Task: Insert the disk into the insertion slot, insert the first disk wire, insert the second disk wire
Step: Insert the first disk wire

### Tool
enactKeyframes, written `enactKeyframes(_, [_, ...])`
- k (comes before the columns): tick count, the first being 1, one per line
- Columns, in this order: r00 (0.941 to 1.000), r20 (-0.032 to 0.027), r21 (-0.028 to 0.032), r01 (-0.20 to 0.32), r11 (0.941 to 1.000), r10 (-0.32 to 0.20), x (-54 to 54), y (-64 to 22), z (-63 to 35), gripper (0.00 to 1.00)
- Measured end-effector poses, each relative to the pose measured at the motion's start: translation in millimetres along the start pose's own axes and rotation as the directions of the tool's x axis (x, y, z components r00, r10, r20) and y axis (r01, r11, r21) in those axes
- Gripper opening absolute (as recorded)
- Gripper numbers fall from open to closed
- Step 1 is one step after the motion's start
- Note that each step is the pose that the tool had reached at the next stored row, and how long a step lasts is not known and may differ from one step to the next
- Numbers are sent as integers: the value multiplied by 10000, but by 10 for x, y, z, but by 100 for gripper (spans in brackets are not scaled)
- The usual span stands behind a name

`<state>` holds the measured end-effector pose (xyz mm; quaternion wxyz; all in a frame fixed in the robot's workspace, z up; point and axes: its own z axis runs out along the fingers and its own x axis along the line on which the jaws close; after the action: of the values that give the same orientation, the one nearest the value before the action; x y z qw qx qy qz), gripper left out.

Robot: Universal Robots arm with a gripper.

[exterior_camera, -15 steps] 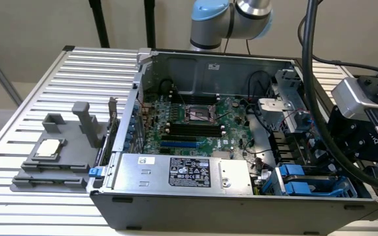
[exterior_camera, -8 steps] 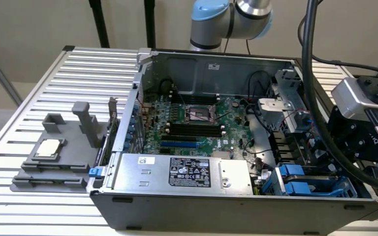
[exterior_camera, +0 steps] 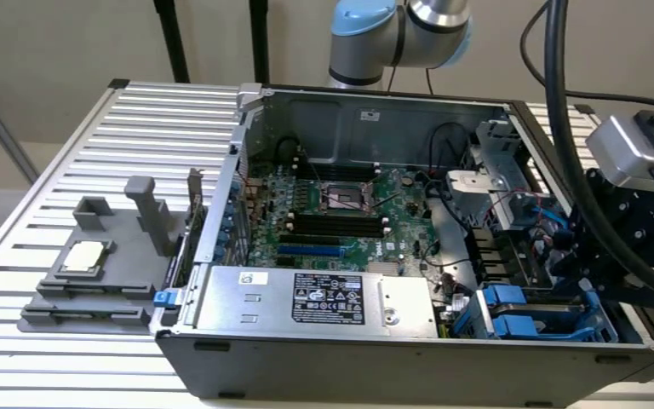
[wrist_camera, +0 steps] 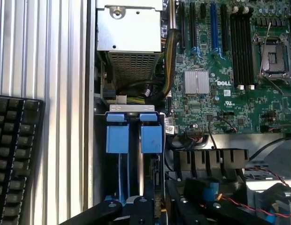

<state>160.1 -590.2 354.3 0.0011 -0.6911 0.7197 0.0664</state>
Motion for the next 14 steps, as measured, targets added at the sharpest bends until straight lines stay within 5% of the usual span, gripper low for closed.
enactKeyframes(14, [10000, -7, -6, 80, 10000, -80, 20, 390, 19, 25])
